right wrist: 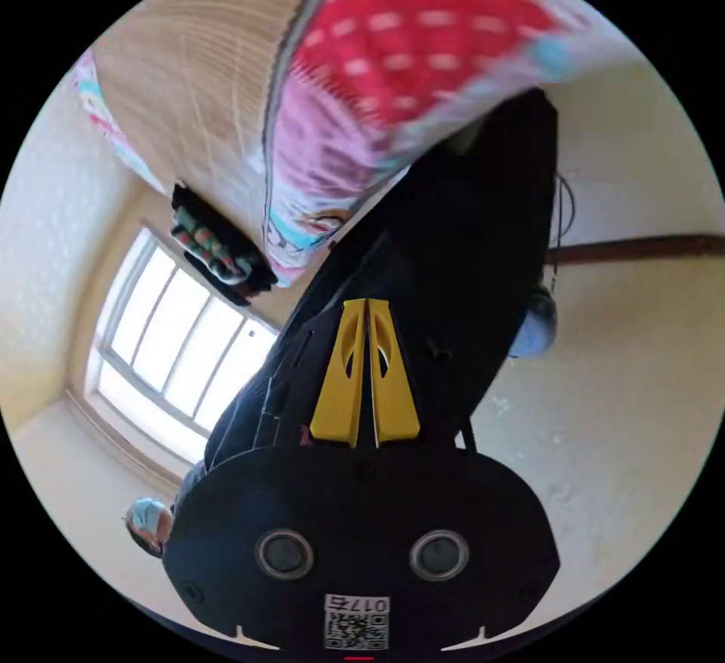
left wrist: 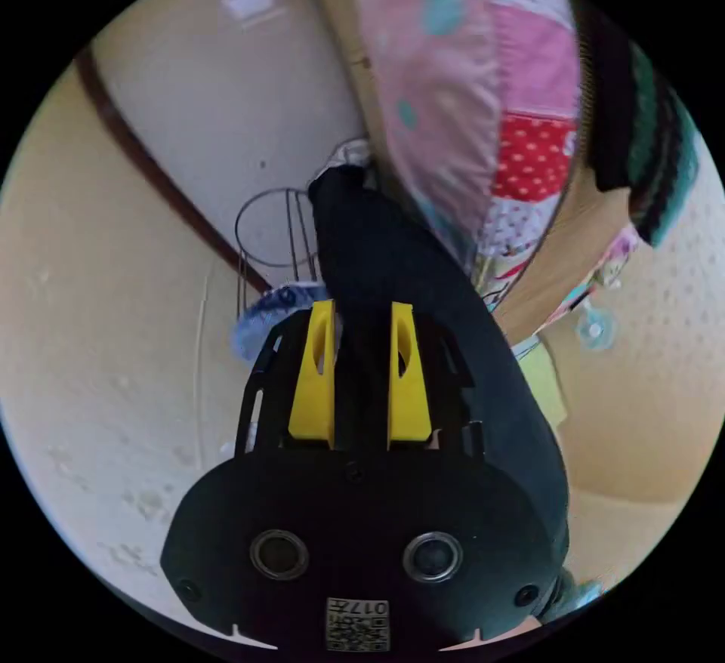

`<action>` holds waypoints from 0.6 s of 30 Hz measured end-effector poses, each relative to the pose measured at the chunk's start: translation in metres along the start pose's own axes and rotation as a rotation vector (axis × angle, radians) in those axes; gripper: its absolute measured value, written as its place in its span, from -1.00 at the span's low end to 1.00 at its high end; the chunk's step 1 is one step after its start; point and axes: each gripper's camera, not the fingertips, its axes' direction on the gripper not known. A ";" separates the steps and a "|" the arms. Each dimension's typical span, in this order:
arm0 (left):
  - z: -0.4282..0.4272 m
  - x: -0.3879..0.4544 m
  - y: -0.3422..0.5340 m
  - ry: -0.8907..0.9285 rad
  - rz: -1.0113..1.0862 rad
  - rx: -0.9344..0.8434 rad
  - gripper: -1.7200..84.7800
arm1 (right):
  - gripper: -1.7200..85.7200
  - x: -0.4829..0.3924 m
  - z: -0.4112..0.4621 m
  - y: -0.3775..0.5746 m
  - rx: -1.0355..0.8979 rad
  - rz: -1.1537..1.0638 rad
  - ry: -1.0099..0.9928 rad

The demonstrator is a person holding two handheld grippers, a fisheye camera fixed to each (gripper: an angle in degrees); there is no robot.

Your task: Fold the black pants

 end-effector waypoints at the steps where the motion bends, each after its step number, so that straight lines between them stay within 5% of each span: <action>1: 0.002 -0.015 0.004 0.048 -0.082 -0.010 -0.70 | -0.95 0.016 -0.014 0.018 0.075 0.022 -0.066; 4: -0.026 -0.031 0.017 0.243 -0.363 0.188 -0.76 | -0.95 0.067 -0.050 0.104 0.482 0.031 -0.388; 6: -0.033 0.021 -0.011 0.418 -0.231 0.260 -0.81 | -0.95 0.093 -0.033 0.151 0.758 -0.013 -0.647; 8: -0.026 0.093 -0.045 0.439 -0.018 0.150 -0.82 | -0.95 0.105 0.001 0.165 0.888 -0.025 -0.829; 12: 0.017 0.282 -0.058 0.038 0.480 -0.052 -0.85 | -0.95 0.117 0.093 0.141 0.985 0.153 -1.325; 15: 0.080 0.343 -0.039 -0.189 0.556 -0.163 -0.84 | -0.95 0.096 0.093 0.116 1.205 0.006 -1.637; 18: 0.133 0.346 -0.018 -0.091 0.498 -0.159 -0.84 | -0.95 0.053 0.055 0.071 0.998 -0.162 -1.435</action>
